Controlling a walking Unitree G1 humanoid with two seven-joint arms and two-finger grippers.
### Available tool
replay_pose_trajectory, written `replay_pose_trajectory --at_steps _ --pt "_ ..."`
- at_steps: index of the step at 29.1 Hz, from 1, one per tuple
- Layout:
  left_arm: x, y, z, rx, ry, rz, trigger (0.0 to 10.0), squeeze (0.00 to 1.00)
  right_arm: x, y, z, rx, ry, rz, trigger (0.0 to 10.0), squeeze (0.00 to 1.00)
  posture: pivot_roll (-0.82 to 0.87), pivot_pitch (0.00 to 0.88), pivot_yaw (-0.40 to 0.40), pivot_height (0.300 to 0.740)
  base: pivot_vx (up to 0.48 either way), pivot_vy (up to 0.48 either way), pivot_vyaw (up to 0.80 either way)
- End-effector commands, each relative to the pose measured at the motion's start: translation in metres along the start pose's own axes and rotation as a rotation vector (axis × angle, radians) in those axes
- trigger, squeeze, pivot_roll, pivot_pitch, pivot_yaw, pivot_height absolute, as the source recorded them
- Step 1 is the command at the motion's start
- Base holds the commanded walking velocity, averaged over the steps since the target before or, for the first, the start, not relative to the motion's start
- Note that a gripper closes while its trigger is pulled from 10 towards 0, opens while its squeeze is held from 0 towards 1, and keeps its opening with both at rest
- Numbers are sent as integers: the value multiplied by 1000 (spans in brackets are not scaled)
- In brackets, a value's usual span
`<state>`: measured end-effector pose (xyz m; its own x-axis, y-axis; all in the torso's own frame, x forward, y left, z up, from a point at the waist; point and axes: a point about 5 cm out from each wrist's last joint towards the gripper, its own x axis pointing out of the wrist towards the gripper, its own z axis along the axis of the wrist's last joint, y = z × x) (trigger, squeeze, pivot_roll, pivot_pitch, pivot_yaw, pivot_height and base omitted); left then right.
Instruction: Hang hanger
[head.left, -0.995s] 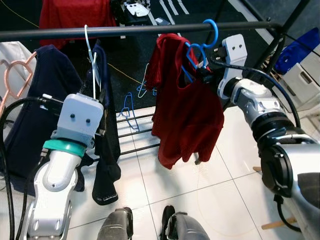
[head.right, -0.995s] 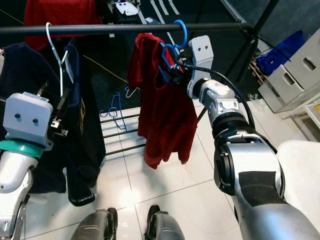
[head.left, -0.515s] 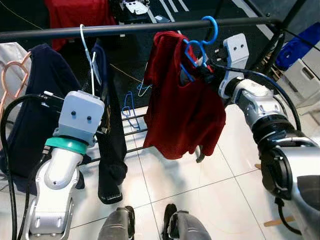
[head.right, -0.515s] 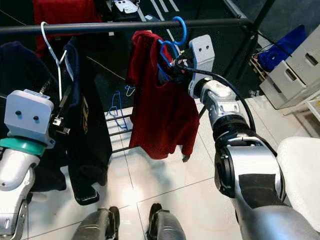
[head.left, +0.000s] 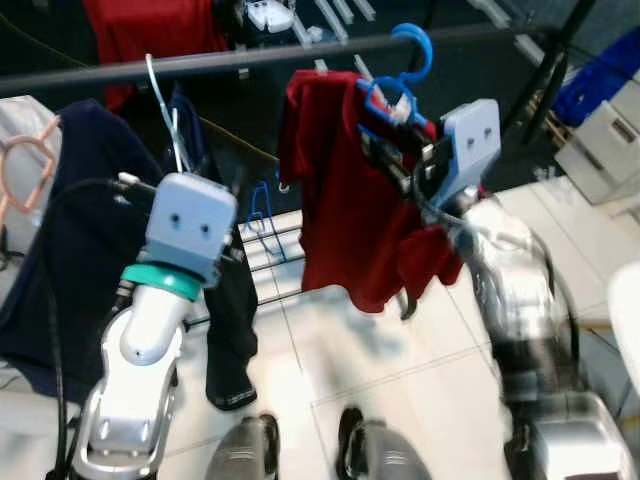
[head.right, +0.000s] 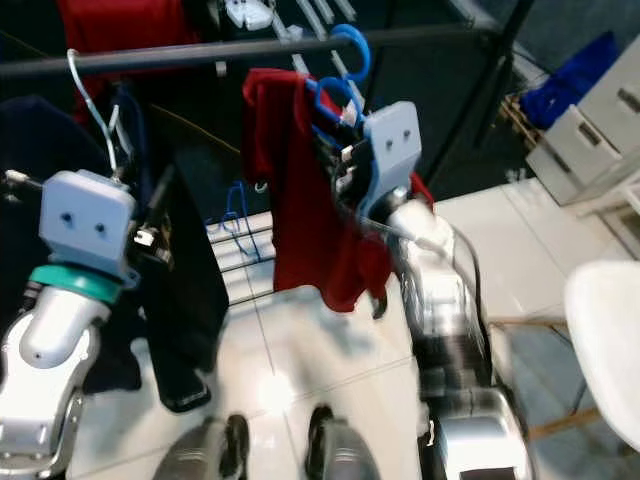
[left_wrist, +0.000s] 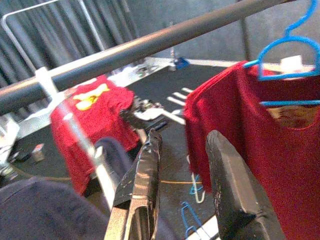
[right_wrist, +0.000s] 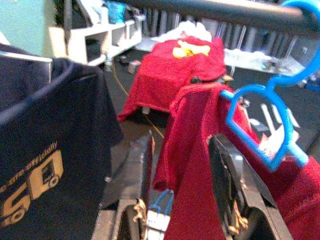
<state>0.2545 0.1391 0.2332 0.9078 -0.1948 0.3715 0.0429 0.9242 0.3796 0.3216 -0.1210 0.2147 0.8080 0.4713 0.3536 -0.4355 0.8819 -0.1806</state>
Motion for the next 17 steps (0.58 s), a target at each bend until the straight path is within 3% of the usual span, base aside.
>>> replay_pose_trajectory --at_steps 1,4,7,9,14,17 --pt "-1 -7 -3 -18 5 -34 10000 0 -13 13 -1 -21 -24 -56 10000 0 -15 143 15 740 0 0 0" --pt "-2 -11 -3 -28 1 -43 10000 0 -40 20 -23 -71 -22 -196 10000 0 -37 126 4 740 0 0 0" --pt "-2 -13 -3 -37 4 -47 10000 0 -51 18 -29 -85 -11 -276 10000 0 -41 114 3 740 0 0 0" --pt "-3 -14 -4 -42 7 -48 10000 0 -53 17 -29 -89 -6 -289 10000 0 -41 114 3 740 0 0 0" --pt "-13 -9 -32 -175 174 -13 10000 0 -44 8 -11 -78 -15 -359 10000 0 -62 43 -3 740 0 0 0" --pt "-16 -9 -40 -169 199 -2 10000 0 -41 10 -12 -66 -11 -341 10000 0 -61 40 -5 740 0 0 0"
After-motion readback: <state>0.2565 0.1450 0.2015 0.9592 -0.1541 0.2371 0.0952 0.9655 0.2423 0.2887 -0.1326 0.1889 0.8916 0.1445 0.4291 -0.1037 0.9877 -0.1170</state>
